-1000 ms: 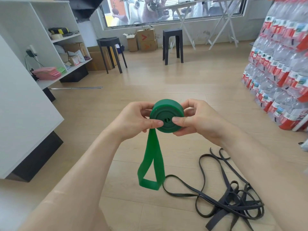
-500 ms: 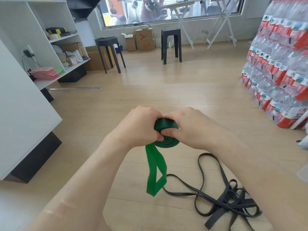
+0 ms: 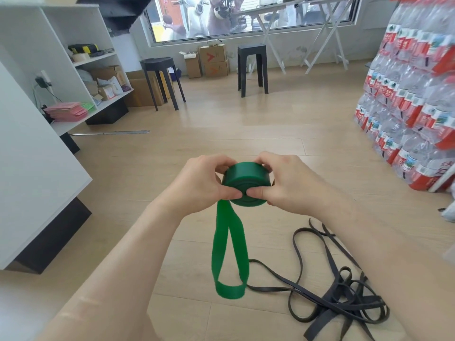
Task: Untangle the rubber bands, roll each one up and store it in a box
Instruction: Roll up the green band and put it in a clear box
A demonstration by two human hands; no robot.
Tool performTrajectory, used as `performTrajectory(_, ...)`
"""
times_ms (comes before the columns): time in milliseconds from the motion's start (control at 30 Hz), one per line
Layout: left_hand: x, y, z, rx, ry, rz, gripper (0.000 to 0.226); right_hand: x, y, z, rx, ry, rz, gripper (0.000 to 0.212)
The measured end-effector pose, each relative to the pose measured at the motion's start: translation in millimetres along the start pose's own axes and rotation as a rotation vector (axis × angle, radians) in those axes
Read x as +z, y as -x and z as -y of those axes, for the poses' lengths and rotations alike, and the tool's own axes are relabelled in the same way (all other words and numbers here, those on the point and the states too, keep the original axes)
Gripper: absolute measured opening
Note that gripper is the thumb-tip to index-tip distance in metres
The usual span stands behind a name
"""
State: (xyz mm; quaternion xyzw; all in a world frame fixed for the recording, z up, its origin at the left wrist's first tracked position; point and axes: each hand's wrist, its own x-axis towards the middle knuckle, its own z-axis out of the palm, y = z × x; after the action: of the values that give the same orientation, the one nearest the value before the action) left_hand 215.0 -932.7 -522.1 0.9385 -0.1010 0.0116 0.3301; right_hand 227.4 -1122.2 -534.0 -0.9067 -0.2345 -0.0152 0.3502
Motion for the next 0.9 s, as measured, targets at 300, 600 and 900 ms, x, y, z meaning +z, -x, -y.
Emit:
performTrajectory(300,-2,-1,13,-0.063,0.324,0.068,0.044,-2,1,2,0.19,-0.379,0.012,0.03)
performTrajectory(600,-9,-1,11,-0.071,0.464,0.053,0.041,-2,1,0,0.23,-0.612,0.025,0.032)
performTrajectory(900,-1,-3,10,-0.001,0.575,-0.093,0.031,-3,0,-3,0.28,-0.904,-0.035,0.034)
